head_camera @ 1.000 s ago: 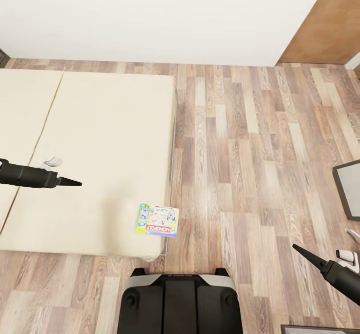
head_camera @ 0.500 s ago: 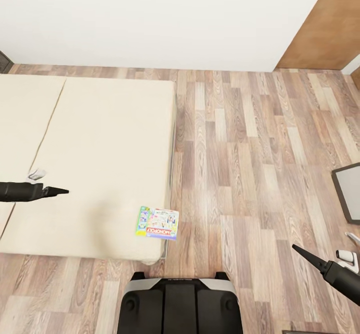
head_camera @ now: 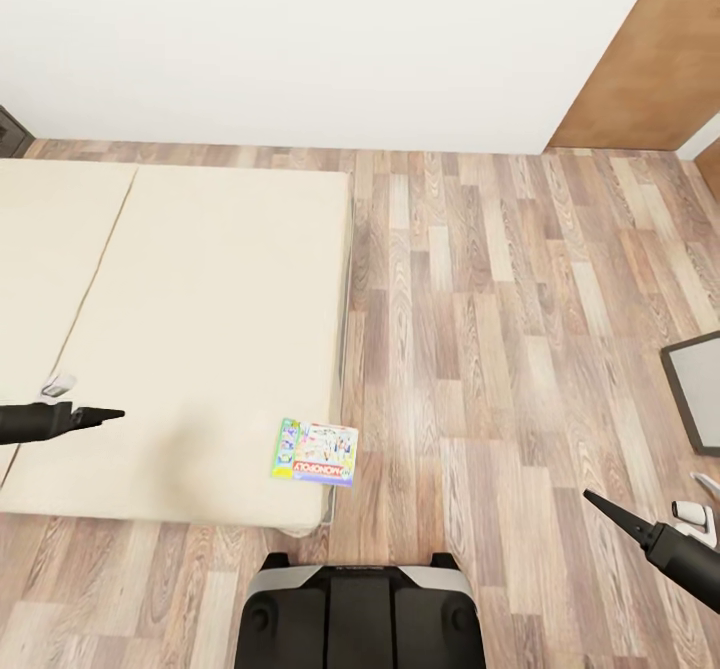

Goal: Put all the toys in the child's room - the three board games (two on the bed and one on the table), the two jigsaw puzzles on the table, and the tennis ball on the table - inside the toy box on the table in the child's room.

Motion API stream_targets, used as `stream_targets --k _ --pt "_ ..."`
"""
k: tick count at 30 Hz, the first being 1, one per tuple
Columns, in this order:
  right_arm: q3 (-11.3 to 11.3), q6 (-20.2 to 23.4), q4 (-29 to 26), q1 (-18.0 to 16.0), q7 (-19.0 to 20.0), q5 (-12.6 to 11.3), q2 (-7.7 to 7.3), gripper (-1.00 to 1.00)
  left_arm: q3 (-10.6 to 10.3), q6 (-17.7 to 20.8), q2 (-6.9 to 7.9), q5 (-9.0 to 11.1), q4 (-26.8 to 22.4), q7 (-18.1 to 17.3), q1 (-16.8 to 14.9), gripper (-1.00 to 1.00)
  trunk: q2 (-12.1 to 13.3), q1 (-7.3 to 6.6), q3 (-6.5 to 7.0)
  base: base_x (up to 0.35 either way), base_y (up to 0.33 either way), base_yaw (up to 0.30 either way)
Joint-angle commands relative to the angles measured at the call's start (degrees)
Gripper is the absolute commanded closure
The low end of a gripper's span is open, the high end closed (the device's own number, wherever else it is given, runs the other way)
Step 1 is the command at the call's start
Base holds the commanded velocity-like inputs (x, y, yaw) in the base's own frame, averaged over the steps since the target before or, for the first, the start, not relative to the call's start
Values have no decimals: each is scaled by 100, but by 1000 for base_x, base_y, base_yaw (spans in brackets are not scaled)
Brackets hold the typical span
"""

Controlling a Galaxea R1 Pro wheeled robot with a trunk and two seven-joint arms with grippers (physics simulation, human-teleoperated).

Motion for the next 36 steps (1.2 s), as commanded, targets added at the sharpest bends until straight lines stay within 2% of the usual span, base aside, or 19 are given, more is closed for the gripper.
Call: stream_targets --k 1,10,16,22,28,36 --pt "-3 34 0 -2 4 -21 0 -100 92 -40 -2 -58 166 -67 -4 -100 -8 4 4 0 0 0" --pt "-3 33 0 -2 4 -19 1 -100 406 -461 101 -56 931 -281 -3 -100 -8 4 90 0 0 0" --pt "-3 33 -1 -2 4 -13 2 -100 476 -1053 165 -54 1576 -465 0 -100 -8 4 147 0 0 0" --pt "-3 28 -6 -2 4 -11 19 -100 508 -1295 185 -49 1728 -528 3 -100 -8 4 204 0 0 0" --pt "-9 27 -10 -2 10 -10 27 -100 535 -1312 189 -54 1758 -875 1 -100 -8 4 262 0 0 0" --pt "-1 23 -9 -7 -12 0 55 -100 538 -1361 252 -60 1822 -1099 5 -100 -8 4 338 0 0 0"
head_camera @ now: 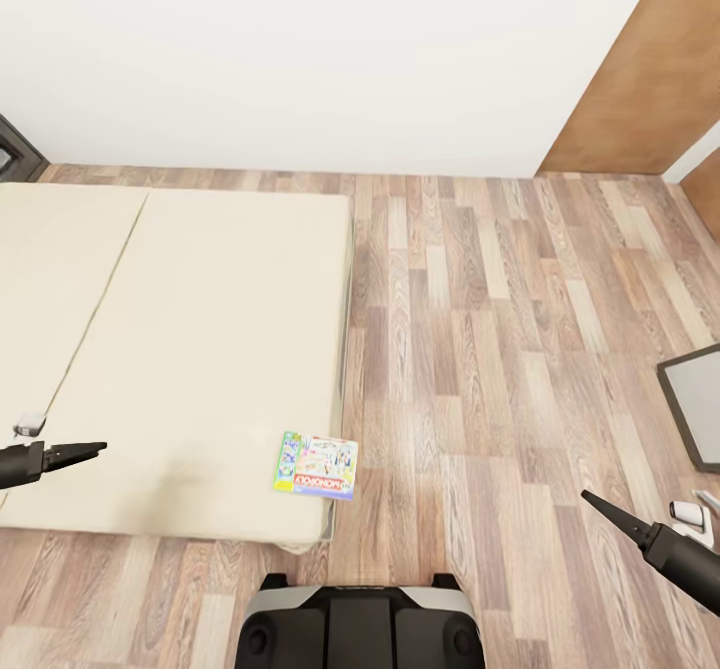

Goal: Put all the toys in the child's room - the three board games (two on the bed and one on the table), the two jigsaw puzzles on the table, and the tennis ball on the table - inside the toy box on the table in the child's room.

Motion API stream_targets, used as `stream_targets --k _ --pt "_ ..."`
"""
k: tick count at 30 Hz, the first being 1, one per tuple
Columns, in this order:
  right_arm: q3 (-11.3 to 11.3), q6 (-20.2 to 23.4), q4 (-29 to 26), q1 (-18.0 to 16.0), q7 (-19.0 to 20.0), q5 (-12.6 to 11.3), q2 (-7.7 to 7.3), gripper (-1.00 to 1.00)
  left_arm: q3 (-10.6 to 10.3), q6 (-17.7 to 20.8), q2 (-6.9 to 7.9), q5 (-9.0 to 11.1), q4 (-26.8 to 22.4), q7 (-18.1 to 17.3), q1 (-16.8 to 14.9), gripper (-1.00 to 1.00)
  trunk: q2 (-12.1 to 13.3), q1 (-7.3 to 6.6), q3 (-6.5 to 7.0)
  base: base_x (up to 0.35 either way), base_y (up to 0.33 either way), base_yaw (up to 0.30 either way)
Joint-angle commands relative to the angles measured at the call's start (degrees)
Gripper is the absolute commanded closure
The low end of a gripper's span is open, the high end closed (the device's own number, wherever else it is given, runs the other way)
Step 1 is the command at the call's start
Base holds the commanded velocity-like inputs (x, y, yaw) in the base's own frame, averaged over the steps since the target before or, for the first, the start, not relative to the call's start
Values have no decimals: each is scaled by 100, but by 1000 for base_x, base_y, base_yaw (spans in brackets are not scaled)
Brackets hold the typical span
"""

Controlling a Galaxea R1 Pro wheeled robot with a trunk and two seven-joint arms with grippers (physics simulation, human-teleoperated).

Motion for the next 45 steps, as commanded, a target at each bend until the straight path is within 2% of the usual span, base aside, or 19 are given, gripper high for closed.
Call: stream_targets --k 1,24,45 --pt "-3 35 0 -3 4 -21 -1 -100 42 59 -1 -58 1 -38 -4 -100 -8 4 3 0 0 0" --pt "-5 36 0 -5 13 -28 -2 -100 40 52 -43 -49 6 -67 -3 -100 -8 4 218 0 0 0" --pt "-13 36 5 -3 11 -40 5 -100 40 52 -59 -56 6 -65 -3 -100 -8 4 234 0 0 0"
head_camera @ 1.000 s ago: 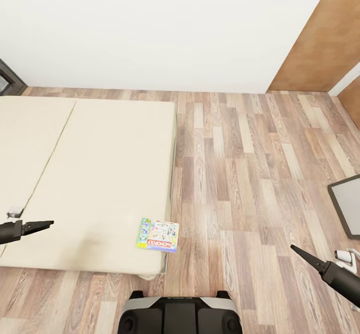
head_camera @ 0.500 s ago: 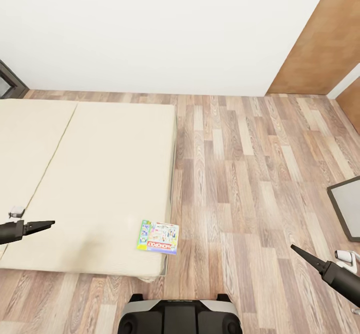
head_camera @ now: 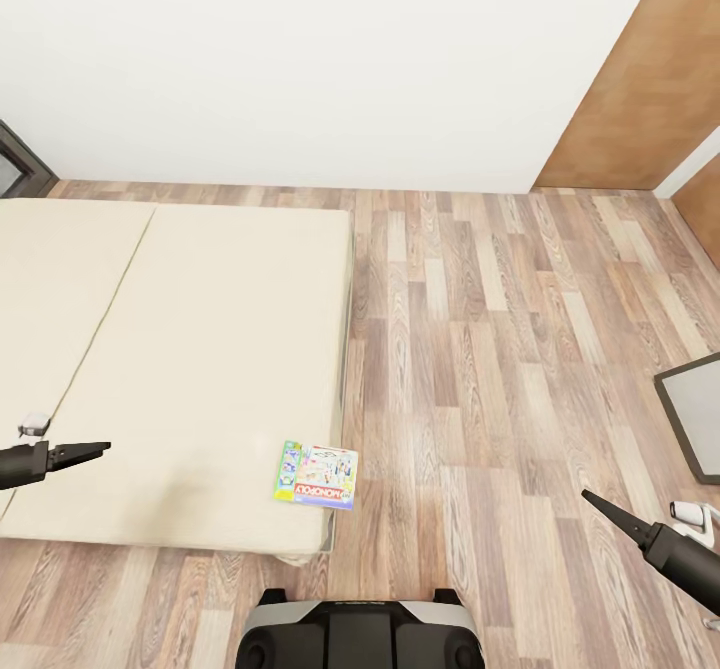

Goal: Put all the toys in the child's room - the three board games (two on the bed and one on the table), the two jigsaw puzzles on the table, and the tennis ball on the table - inside the toy box on the table in the child's room.

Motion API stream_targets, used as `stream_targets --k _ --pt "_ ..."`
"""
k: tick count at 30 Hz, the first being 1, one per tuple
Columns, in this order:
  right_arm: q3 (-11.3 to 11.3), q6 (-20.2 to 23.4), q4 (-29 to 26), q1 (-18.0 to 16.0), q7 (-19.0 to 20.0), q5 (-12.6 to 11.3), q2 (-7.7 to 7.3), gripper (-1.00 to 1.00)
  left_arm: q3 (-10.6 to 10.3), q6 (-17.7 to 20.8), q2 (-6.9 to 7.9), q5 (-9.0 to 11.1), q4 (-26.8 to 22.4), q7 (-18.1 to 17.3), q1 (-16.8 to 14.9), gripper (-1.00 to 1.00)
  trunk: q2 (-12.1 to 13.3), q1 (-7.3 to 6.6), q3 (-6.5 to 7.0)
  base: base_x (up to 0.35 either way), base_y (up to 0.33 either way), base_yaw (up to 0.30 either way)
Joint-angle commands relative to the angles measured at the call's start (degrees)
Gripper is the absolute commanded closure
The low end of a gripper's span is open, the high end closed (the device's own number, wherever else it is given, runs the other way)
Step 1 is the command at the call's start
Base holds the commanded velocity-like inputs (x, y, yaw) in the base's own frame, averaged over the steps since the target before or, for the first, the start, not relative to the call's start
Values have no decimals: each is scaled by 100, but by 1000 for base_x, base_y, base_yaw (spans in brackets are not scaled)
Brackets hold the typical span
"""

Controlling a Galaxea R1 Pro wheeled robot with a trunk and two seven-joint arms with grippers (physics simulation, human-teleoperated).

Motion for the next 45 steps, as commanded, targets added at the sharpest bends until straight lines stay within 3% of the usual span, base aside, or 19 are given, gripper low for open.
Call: stream_targets --k 1,45 --pt "-3 35 -1 -3 4 -21 -1 -100 44 61 0 -61 0 -29 -4 -100 -9 3 -7 0 0 0" --pt "15 26 -5 -1 -3 -10 8 -100 44 61 -72 -69 0 -20 -4 -100 -9 3 212 0 0 0"
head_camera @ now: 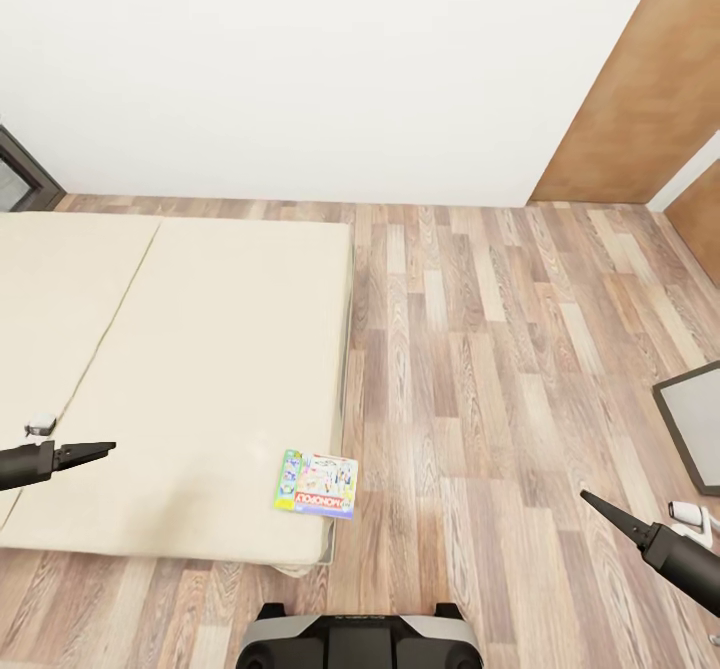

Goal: Put all the toys in the child's room - the three board games (two on the bed and one on the table), the two jigsaw puzzles on the table, and the tennis ball on the table - inside the toy box on the table in the child's room.

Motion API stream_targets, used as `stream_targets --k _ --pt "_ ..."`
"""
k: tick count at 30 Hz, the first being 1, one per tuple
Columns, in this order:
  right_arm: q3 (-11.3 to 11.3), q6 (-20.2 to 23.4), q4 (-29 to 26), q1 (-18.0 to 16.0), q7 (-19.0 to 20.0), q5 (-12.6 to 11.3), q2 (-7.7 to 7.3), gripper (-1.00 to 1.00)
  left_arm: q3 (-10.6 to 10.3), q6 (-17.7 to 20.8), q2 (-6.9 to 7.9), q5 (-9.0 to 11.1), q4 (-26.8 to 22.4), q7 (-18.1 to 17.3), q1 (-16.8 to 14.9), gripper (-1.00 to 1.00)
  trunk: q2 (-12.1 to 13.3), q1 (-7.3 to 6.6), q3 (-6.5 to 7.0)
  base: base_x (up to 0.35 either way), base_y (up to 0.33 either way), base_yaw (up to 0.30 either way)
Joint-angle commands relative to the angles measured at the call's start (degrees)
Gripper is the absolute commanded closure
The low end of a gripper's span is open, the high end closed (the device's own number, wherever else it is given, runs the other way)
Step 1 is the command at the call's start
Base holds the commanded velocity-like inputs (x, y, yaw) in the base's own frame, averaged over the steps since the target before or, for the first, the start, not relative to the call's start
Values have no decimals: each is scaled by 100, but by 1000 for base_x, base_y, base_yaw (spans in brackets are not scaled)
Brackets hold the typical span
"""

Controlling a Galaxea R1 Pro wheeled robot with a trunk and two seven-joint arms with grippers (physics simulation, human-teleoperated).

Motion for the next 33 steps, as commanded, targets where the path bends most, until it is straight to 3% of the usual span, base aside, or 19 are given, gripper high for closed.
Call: stream_targets --k 1,33 --pt "0 35 0 -4 4 -19 -1 -100 43 59 0 -58 0 -32 -4 -100 -9 3 2 0 0 0" --pt "32 -314 8 -3 3 -38 3 -100 43 52 -8 -61 0 -38 -4 -100 -9 3 304 0 0 0"
